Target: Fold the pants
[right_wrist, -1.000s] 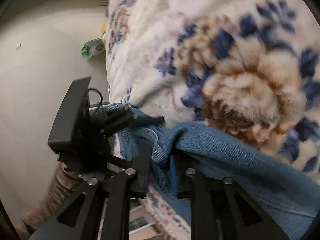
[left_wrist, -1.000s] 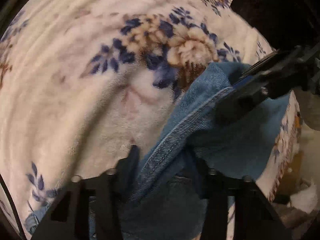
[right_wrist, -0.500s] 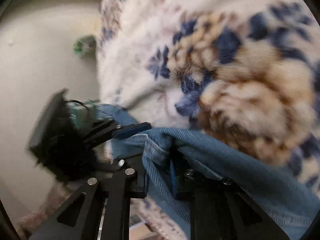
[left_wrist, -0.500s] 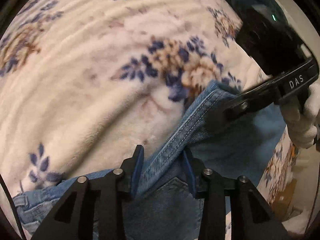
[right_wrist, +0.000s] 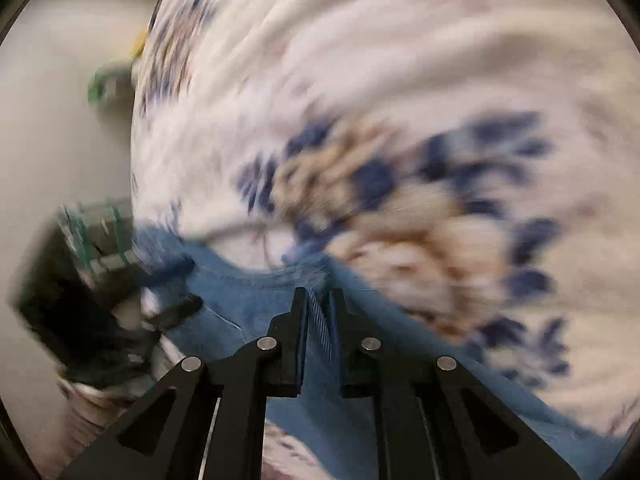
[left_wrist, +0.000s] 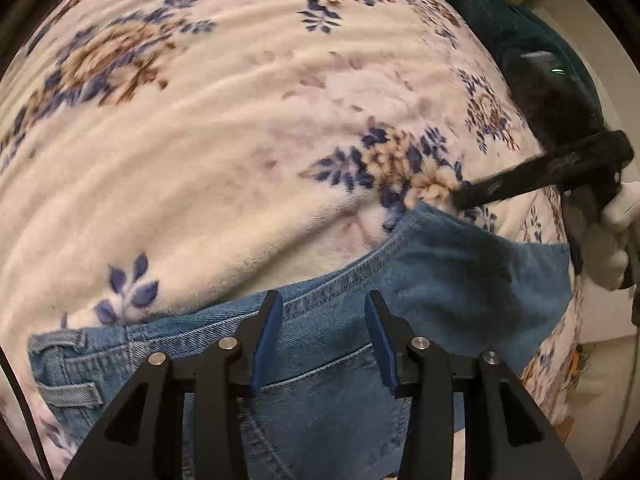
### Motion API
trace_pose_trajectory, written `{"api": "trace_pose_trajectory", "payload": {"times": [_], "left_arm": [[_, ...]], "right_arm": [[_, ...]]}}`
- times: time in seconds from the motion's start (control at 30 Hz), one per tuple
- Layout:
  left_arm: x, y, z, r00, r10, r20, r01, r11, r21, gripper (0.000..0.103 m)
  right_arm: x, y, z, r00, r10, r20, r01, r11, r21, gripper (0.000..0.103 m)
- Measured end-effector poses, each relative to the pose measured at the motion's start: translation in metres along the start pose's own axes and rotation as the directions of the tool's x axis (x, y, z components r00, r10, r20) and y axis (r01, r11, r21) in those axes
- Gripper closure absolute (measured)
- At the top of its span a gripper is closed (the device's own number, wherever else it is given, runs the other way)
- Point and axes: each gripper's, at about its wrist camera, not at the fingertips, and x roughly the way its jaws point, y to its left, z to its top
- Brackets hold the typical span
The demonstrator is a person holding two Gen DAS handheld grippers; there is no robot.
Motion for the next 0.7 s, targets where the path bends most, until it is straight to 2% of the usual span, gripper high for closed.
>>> {"api": "trace_pose_trajectory", "payload": {"times": [0.03, 0.1, 0.13, 0.17, 0.27, 0.3, 0.33, 0.37, 0.43, 0.53, 0.7], "left_arm": [[0.0, 0.002, 0.0, 1.0, -0.002, 0.005, 0.002, 1.0, -0.019, 0.063], [-0.003, 0.001, 0.001, 1.0, -0.003, 0.013, 0.004, 0.999, -0.044, 0.063], [-0.005, -0.001, 0.002, 1.0, 0.002, 0.021, -0.001, 0.999, -0.046, 0.063], [-0.007, -0.006, 0.003, 0.999, 0.01, 0.031, -0.008, 0.999, -0.042, 0.063], [-0.009, -0.024, 0.007, 0.998, 0.011, 0.056, -0.009, 1.0, -0.023, 0.063], [-0.008, -0.03, 0.009, 0.998, 0.01, 0.06, -0.009, 1.0, -0.012, 0.062], [-0.005, -0.037, 0.011, 0.998, 0.007, 0.06, -0.007, 1.0, 0.0, 0.06], [0.0, -0.046, 0.015, 0.999, 0.004, 0.053, -0.005, 1.0, 0.014, 0.057], [0.011, -0.059, 0.021, 0.999, -0.012, 0.044, 0.011, 1.0, 0.023, 0.057], [0.035, -0.075, 0.034, 1.0, -0.003, 0.023, 0.002, 0.999, 0.038, 0.057], [0.084, -0.078, 0.057, 0.993, 0.101, -0.056, -0.098, 0.994, 0.043, 0.054]], "right_arm": [[-0.015, -0.004, -0.002, 1.0, 0.008, 0.029, -0.008, 1.0, -0.002, 0.089], [-0.034, 0.003, -0.014, 0.988, -0.144, 0.055, 0.15, 0.982, -0.117, 0.074], [-0.035, 0.006, -0.023, 0.978, -0.205, 0.042, 0.209, 0.962, -0.175, 0.06], [-0.034, 0.005, -0.029, 0.972, -0.234, 0.023, 0.233, 0.949, -0.21, 0.054], [-0.017, -0.001, -0.052, 0.952, -0.299, -0.058, 0.268, 0.912, -0.31, 0.054], [-0.012, -0.003, -0.057, 0.947, -0.316, -0.065, 0.278, 0.901, -0.332, 0.055], [-0.007, -0.006, -0.06, 0.937, -0.344, -0.063, 0.303, 0.889, -0.344, 0.069], [-0.006, -0.012, -0.062, 0.929, -0.367, -0.04, 0.335, 0.883, -0.33, 0.094], [-0.015, -0.021, -0.062, 0.946, -0.325, -0.011, 0.311, 0.913, -0.266, 0.094], [-0.04, -0.037, -0.068, 0.955, -0.292, 0.059, 0.297, 0.924, -0.239, 0.094], [-0.043, -0.058, -0.082, 0.957, -0.286, 0.051, 0.291, 0.94, -0.179, 0.091]]}}
